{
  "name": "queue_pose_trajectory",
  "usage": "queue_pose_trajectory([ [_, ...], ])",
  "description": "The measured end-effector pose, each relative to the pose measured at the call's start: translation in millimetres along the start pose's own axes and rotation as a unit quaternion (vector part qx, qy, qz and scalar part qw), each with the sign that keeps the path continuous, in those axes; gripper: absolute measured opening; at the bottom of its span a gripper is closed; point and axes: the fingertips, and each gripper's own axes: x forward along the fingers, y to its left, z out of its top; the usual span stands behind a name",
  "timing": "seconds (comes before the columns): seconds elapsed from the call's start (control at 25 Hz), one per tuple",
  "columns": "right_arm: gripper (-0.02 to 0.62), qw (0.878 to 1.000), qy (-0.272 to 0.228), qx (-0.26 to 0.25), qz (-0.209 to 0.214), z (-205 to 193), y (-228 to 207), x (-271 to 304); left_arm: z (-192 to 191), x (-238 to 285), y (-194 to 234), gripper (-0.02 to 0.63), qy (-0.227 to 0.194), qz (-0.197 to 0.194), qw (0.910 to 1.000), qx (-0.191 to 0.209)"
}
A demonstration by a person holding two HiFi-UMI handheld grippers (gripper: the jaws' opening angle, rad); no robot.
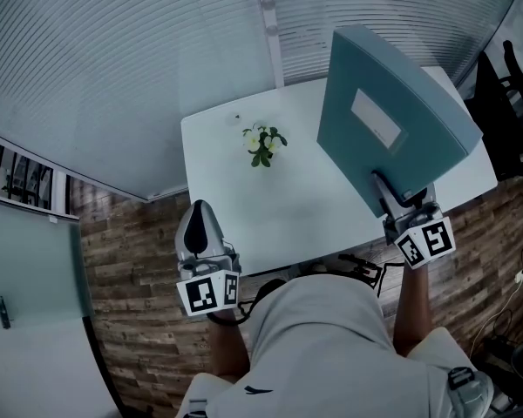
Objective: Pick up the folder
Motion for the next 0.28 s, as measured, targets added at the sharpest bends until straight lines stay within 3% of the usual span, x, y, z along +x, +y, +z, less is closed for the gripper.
queue_pose_trajectory([
  [0.28, 0.298, 1.000, 0.002, 0.000, 0.002, -0.2, 1.3, 2.7, 1.0, 0.3, 5.7, 0.006, -0.005, 0.002, 0.9996, -0.027],
])
